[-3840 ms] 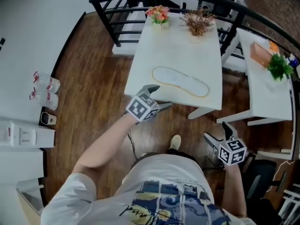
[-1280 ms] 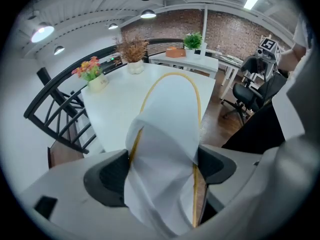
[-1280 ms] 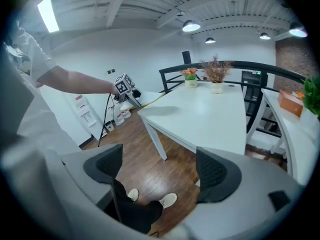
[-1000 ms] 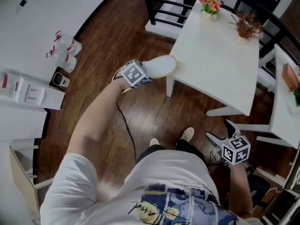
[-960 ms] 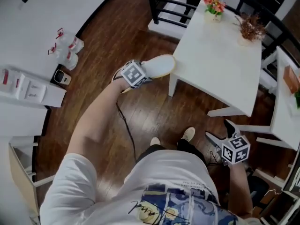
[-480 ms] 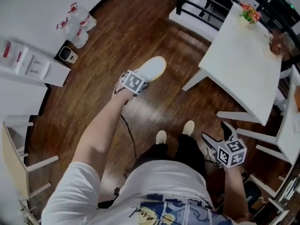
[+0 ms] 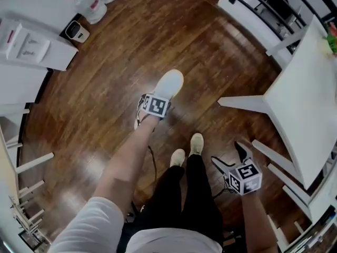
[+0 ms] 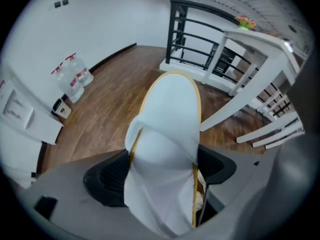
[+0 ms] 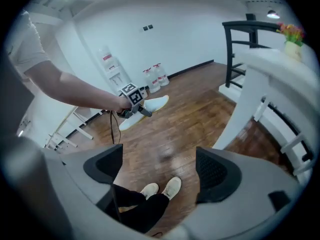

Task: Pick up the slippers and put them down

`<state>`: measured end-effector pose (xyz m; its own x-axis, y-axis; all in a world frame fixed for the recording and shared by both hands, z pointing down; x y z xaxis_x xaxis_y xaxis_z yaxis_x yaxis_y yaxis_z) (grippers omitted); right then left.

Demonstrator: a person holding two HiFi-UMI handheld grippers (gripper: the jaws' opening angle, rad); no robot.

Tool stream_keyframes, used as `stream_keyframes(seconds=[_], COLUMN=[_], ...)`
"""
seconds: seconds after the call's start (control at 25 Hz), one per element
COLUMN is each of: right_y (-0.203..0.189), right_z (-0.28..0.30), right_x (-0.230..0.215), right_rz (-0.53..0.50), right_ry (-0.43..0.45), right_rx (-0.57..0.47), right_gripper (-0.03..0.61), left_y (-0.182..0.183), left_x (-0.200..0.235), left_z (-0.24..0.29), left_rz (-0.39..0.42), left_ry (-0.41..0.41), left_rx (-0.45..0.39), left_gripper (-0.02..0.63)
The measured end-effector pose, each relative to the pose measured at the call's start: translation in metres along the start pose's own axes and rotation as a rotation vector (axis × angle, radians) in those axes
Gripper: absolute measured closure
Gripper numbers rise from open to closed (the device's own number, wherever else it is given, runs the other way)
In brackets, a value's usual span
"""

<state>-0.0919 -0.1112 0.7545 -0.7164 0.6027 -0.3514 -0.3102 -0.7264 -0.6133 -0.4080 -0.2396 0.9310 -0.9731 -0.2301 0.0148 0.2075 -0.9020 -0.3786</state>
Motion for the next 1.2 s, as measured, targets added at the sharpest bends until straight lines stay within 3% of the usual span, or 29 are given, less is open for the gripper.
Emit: stream_keyframes(seconds=[0.2,0.36,0.52,0.68,0.76,0.84,0.88,0.96,1.04,1.2], right_y=[-0.069,-0.106,-0.152,-0.241,-0.293,-0.339,-0.349,-0.345,-0.332,-0.284], right_z=[0.18,0.271,0.343,0.441,0.477,0.495,0.503,0.512,0.496,0.425], right_x=[-0.103,-0.172,-0.186,-0.21,-0.219,-0.215,-0.217,-0.228,-0.224,-0.172], right_rz=[0.044,0.091,0.058,0.03,0.036,0.046,0.03,-0.029,-0.045,0.04], right_ry=[0.005,0.008,-0.006,-0.032,-0.013,0.025,0.028,0.0,-0.027,0.005], right_rx=[0.073,0.134,0.147,0.121,0.129,0.139,0.116,0.039,0.007,0.104], right_gripper=[0.132,0.155,0.158,0.158,0.158,0.158,0.158,0.158,0.158,0.158], left_y=[-0.054,-0.078,-0.136,-0.214,-0.263,-0.316,-0.322,-0.297,-0.274,-0.261], left_x=[0.006,-0.016,-0.01,0.009,0.014,0.011,0.012,0.016,0.013,0.005], left_z=[0.16,0.264,0.354,0.485,0.53,0.549,0.559,0.573,0.554,0.442], left_rz=[-0.106,-0.158,-0.165,-0.212,-0.249,-0.292,-0.303,-0.297,-0.27,-0.201], left_ry=[0.038,0.019,0.015,0.05,0.089,0.114,0.115,0.104,0.086,0.038], left_rx=[0.049,0.094,0.112,0.068,0.087,0.128,0.113,0.025,-0.02,0.08], left_gripper=[0.189,0.189,0.189,0.189,0.189,0.186,0.182,0.172,0.113,0.092])
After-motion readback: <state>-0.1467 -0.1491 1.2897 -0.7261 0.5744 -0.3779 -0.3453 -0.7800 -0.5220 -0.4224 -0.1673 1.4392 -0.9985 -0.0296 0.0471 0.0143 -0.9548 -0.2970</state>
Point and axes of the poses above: the fingertips, and each gripper's own axes: z forward along the fingers, x to its left, y out of its top, the point moved 2 cm from there along -z, backward along the fingers, and after that the axes turned 8 degrees about -x, right-handed, at the moved point
